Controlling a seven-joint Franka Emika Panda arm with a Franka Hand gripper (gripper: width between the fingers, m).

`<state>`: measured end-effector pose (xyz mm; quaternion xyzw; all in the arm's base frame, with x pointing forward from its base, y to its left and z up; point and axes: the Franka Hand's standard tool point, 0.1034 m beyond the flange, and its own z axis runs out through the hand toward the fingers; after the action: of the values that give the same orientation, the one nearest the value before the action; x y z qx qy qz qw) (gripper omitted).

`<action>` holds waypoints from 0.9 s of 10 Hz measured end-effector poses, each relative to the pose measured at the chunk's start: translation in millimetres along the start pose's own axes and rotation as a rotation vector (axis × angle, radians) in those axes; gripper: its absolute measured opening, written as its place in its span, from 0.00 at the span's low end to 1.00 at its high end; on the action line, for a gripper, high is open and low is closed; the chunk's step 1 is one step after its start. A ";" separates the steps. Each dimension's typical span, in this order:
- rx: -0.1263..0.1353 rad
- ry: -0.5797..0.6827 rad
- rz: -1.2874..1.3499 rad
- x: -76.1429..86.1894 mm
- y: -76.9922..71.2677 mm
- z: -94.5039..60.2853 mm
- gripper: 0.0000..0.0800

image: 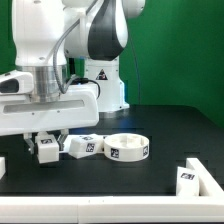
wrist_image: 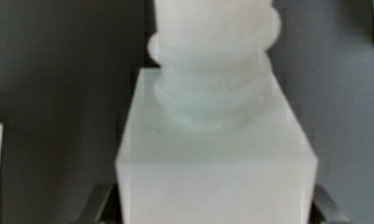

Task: Assemble stool

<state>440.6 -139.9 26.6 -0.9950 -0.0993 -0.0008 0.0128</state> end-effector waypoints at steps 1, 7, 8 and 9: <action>0.007 -0.013 0.036 -18.0 4.2 8.2 0.40; 0.013 -0.029 0.039 -26.0 3.2 17.7 0.66; 0.020 -0.030 0.036 -22.1 2.7 14.4 0.78; 0.030 -0.036 0.050 -10.9 -4.6 7.6 0.80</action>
Offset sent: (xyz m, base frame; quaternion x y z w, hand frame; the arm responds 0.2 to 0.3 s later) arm 0.0004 0.0087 -0.0109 -0.0017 0.0137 0.0070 0.9999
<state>428.9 -137.4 19.1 -0.9967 -0.0747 0.0187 0.0260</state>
